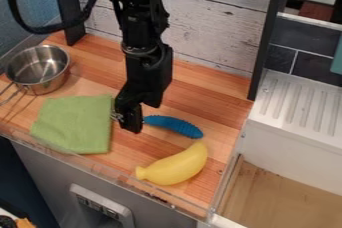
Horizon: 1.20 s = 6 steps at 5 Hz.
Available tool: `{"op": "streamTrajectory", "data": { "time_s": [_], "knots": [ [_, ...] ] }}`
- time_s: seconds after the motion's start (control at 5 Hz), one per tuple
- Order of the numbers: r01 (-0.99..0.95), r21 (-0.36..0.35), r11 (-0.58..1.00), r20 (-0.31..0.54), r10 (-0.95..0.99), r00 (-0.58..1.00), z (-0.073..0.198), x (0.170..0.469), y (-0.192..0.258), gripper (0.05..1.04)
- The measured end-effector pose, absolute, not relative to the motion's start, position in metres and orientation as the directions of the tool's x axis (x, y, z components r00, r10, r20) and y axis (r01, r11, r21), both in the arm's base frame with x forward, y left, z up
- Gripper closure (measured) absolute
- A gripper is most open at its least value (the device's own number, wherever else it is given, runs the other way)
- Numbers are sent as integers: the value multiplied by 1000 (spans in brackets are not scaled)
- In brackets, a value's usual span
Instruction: Move the fork to the upper right side of the silver pot.
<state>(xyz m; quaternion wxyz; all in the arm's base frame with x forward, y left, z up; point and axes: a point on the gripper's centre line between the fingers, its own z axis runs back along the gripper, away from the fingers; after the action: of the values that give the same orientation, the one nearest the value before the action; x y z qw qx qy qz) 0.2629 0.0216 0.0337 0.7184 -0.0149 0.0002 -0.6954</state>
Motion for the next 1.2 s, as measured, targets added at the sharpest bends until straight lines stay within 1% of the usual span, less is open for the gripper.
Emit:
{"op": "streamTrajectory", "data": {
  "time_s": [0.2, 0.4, 0.6, 0.8, 1.0, 1.2],
  "knots": [
    [999, -40, -2, 62, -998, 1, 24, 264, 12, 82],
    [999, -38, -12, 63, -998, -9, 15, 271, 8, 83],
    [998, -54, -44, 19, -999, -43, -1, 278, -4, 83],
    [998, -53, -41, 18, -999, -40, -4, 284, -8, 138],
    [999, -45, -6, 25, -1000, -5, -6, 290, -10, 423],
    [999, -32, 3, 31, -1000, 4, -5, 292, -10, 686]
  ]
}}
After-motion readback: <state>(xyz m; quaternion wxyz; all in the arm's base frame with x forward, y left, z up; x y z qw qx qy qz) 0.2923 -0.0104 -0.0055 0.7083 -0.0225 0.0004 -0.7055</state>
